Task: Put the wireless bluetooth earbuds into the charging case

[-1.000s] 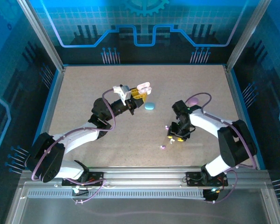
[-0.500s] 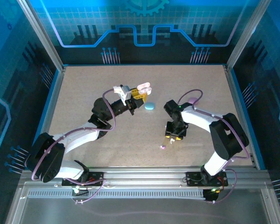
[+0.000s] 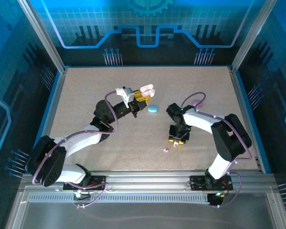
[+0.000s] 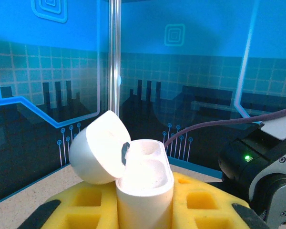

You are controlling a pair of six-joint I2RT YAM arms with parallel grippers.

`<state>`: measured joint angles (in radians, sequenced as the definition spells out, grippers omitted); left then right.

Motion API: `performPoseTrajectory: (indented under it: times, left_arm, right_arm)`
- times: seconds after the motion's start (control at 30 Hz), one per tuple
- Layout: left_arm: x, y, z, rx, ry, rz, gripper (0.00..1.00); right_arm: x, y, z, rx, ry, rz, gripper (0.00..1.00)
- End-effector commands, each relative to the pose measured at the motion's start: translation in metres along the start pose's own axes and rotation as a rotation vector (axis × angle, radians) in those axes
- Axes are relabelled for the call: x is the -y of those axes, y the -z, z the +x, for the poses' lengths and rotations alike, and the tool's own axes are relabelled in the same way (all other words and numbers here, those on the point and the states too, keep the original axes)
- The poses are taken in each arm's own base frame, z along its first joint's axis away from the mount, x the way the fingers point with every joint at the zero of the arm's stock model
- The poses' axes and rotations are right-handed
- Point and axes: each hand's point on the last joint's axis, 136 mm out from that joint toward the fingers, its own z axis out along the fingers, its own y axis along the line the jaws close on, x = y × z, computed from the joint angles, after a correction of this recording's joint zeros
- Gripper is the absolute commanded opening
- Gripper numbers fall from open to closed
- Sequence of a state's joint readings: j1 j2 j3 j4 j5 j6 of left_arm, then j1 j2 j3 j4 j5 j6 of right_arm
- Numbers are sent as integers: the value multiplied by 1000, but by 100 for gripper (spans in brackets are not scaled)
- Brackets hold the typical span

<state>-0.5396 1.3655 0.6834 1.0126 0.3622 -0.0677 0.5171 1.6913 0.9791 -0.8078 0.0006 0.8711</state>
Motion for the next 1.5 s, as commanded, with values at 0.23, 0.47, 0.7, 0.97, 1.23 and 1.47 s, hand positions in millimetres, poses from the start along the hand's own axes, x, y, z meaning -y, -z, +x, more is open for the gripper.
performPoseTrajectory:
  times: [0.23,0.47,0.7,0.97,1.23,1.47]
  left_arm:
    - [4,2,-7,21,-36,3,20]
    - [3,1,-7,18,-34,3,20]
    - [3,1,-6,17,-29,6,20]
    - [3,1,-6,17,-31,4,20]
    - [3,1,-6,17,-27,5,20]
    - [3,1,-7,17,-27,4,20]
  right_arm:
    - [8,-7,8,-15,-13,52,39]
    - [9,-9,12,-24,0,57,38]
    - [13,0,12,9,19,101,37]
    - [10,-3,13,4,28,82,34]
    - [9,-6,17,-12,29,74,34]
    - [9,0,19,-3,37,57,35]
